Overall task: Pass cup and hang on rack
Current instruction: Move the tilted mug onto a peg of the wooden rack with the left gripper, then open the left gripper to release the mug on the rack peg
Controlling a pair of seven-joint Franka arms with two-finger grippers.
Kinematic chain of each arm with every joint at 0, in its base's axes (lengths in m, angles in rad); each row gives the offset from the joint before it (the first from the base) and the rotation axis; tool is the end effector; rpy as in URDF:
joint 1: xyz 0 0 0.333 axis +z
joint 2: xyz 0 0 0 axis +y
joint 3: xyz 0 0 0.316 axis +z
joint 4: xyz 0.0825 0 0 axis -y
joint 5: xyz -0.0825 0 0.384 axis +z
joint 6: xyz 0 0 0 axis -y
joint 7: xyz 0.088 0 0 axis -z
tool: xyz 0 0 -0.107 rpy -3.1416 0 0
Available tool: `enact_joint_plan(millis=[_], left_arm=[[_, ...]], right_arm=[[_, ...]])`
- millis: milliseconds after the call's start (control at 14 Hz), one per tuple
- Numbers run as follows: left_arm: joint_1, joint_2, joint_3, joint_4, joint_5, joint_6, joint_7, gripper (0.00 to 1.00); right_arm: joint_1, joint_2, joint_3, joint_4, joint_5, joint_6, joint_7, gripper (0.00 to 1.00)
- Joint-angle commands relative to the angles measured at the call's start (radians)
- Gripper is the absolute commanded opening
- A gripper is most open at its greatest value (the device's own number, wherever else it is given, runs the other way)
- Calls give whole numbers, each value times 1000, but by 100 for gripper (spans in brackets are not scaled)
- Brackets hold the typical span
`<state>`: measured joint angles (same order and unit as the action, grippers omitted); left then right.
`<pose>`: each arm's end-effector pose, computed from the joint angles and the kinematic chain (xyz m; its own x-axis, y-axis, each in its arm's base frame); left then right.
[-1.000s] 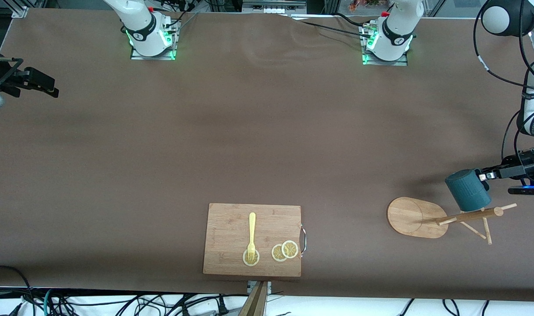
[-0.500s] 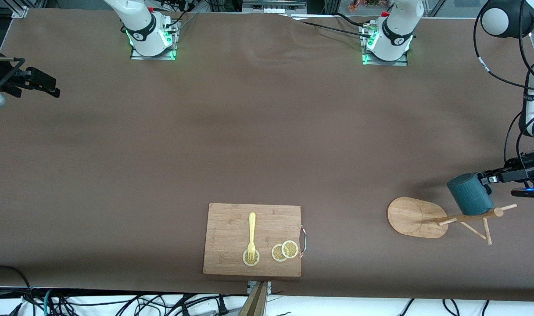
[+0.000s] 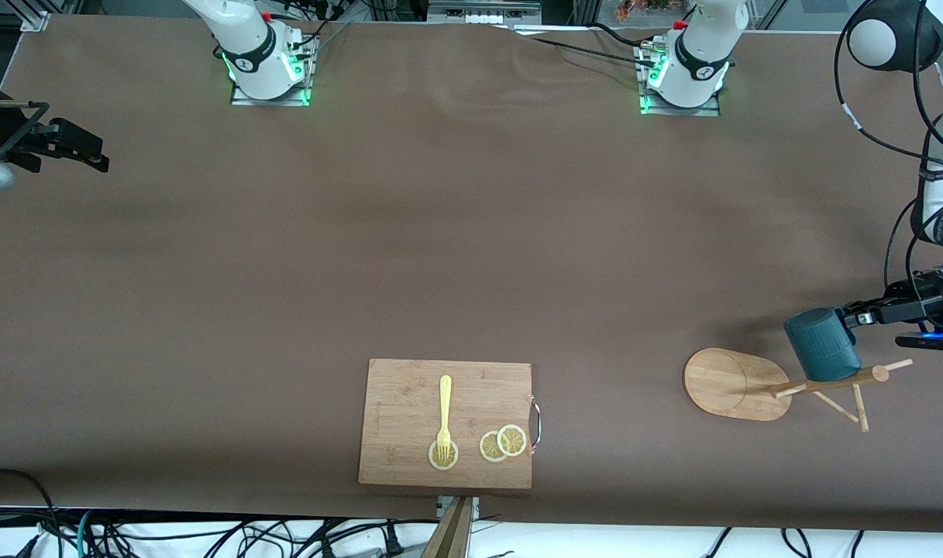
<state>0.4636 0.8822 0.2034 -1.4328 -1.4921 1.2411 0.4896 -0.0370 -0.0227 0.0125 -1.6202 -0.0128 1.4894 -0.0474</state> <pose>0.6140 0.2785 0.2180 0.9196 0.2803 -0.2753 0.2595 0.0927 0.9613 0.5371 -0.0145 0.6071 0.9939 0.0220 -0.1084 0.0230 -0.9997 0.0080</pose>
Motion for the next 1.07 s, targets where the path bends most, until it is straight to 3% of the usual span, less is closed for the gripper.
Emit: enact_joint_plan(millis=[0,71,429,1000], left_arm=[[13,24,-2,37,-19,-5,-2,91],[13,24,-2,38,-19,-5,-3,100],[52,20,11,41,62,-17,-2,100],[122,7,13,218,312,-87,149,100]], right_arm=[[-9,-3,11,16,5,-18,3,100],[-9,-3,11,16,5,-18,3,100],[-11,-2,7,16,5,-18,4,100],[-11,-3,9,16,5,-20,4,100]])
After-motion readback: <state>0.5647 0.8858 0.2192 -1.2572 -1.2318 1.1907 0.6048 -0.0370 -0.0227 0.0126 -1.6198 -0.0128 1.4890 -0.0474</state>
